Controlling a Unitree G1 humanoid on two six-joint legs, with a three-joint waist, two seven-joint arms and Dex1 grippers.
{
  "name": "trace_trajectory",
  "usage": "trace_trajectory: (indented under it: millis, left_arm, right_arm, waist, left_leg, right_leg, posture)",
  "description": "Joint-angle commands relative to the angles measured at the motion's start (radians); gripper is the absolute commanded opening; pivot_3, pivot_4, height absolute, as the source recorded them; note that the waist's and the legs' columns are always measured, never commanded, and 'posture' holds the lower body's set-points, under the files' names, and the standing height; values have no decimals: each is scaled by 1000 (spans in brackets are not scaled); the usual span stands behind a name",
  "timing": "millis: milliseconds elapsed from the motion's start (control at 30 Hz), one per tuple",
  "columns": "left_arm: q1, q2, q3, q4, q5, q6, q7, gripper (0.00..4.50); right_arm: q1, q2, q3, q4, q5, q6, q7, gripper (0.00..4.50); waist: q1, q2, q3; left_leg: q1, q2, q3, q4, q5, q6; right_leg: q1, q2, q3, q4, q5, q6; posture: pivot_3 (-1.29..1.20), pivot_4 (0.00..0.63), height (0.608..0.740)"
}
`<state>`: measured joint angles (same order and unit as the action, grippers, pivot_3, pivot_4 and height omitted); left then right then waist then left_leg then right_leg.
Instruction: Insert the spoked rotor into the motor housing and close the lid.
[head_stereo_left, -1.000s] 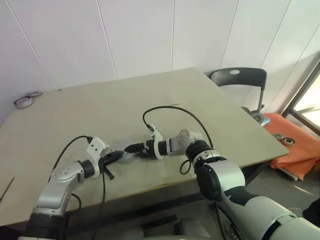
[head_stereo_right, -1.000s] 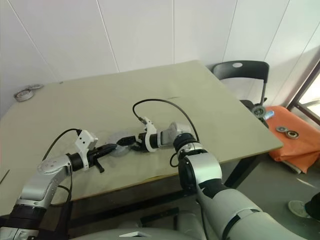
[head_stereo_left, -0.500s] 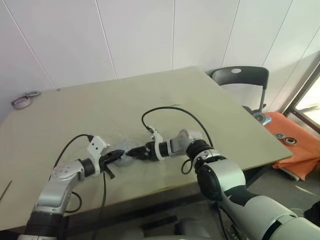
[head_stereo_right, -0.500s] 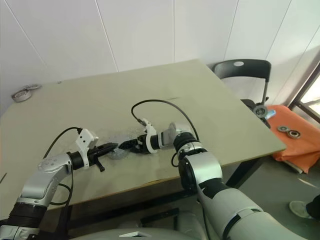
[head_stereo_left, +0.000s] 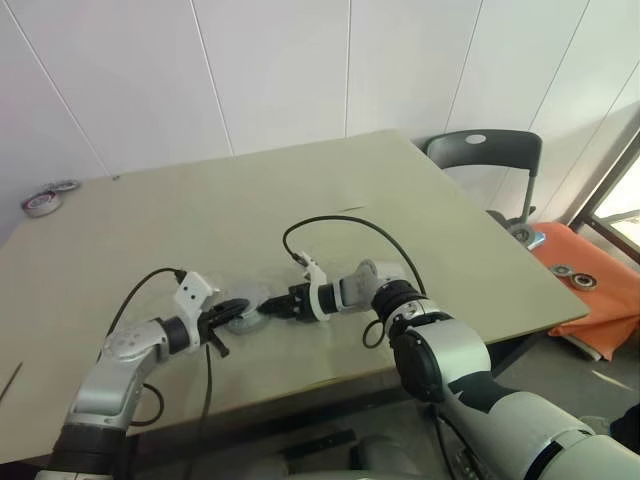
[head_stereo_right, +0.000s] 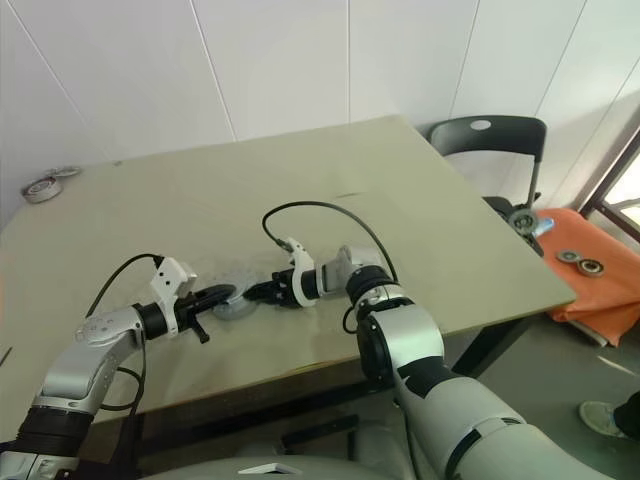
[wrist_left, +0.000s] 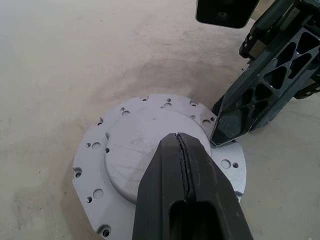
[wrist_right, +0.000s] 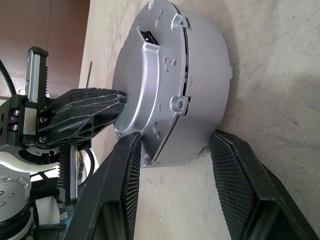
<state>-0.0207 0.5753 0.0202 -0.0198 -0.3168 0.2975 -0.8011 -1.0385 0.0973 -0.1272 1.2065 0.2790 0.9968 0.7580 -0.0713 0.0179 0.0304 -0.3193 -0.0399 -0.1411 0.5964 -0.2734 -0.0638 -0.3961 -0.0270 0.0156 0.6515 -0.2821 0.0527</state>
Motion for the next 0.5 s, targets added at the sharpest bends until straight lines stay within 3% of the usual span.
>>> trace_trajectory:
  millis: [33, 133, 500]
  left_arm:
    - [23, -1, -43, 64, 42, 34, 1, 0]
    - [22, 0, -42, 66, 42, 33, -1, 0]
    - [21, -2, -41, 67, 42, 34, 3, 0]
  right_arm:
    - [-8, 1, -5, 2, -12, -33, -35, 1968]
    - [-9, -1, -8, 1, -11, -33, -28, 1583]
    - [-6, 0, -18, 17, -24, -52, -89, 1553]
  waist:
    - [0, 0, 0]
    - [1, 1, 0]
    - [1, 1, 0]
  left_leg:
    - [0, 0, 0, 0, 0, 0]
    - [0, 0, 0, 0, 0, 0]
    - [0, -1, -1, -1, 0, 0]
  right_leg:
    - [0, 0, 0, 0, 0, 0]
    - [0, 0, 0, 0, 0, 0]
    - [0, -1, 0, 0, 0, 0]
  posture:
    - [0, 0, 740]
    - [0, 0, 740]
    - [0, 0, 740]
